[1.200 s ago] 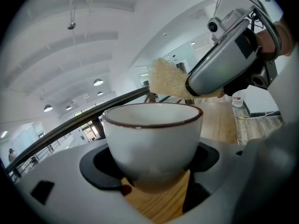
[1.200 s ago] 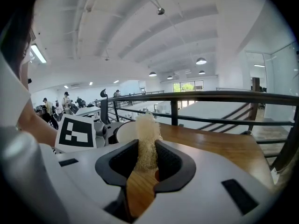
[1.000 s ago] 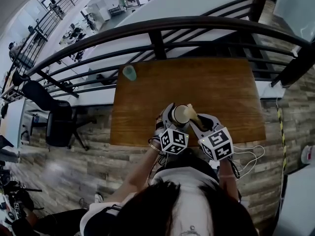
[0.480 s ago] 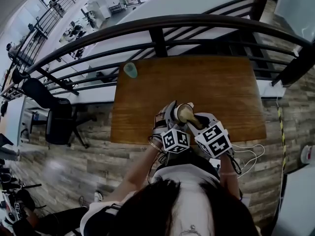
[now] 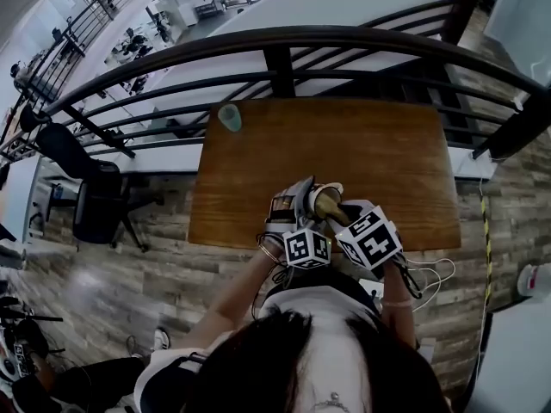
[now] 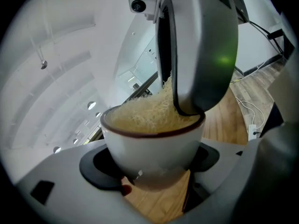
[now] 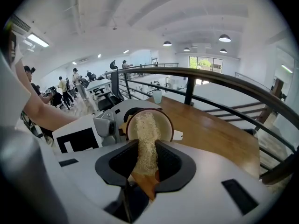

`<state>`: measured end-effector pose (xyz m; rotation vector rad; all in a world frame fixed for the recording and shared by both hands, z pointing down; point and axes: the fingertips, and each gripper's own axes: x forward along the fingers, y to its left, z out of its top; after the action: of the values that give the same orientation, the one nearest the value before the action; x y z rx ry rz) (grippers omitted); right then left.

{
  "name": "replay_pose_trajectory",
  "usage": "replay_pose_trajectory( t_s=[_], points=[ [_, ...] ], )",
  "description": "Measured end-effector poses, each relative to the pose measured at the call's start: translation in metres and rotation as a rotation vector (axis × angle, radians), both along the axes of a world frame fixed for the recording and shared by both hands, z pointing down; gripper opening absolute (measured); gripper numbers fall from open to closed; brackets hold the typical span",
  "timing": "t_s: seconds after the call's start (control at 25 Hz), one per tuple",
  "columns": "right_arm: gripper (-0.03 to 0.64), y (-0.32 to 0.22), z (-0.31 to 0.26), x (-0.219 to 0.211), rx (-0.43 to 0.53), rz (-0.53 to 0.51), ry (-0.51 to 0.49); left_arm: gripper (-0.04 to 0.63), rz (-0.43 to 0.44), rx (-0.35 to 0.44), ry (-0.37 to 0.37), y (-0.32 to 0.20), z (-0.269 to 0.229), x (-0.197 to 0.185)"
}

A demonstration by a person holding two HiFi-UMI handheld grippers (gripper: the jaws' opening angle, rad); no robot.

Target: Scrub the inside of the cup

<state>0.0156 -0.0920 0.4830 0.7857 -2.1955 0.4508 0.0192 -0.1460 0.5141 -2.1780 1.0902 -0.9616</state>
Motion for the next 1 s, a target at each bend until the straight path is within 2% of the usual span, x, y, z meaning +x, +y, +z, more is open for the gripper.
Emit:
replay_pose_trajectory(
  t_s=[0.28, 1.0],
  points=[
    [0.123, 0.011, 0.01, 0.004, -0.097, -0.015, 0.014, 0.407, 0.081, 0.065, -0.077, 0.008, 0.009, 0.014],
    [0.12, 0.023, 0.013, -0.006, -0.277, 0.0, -0.202, 0.407, 0.152, 0.109, -0.123, 0.019, 0.011, 0.019]
  ],
)
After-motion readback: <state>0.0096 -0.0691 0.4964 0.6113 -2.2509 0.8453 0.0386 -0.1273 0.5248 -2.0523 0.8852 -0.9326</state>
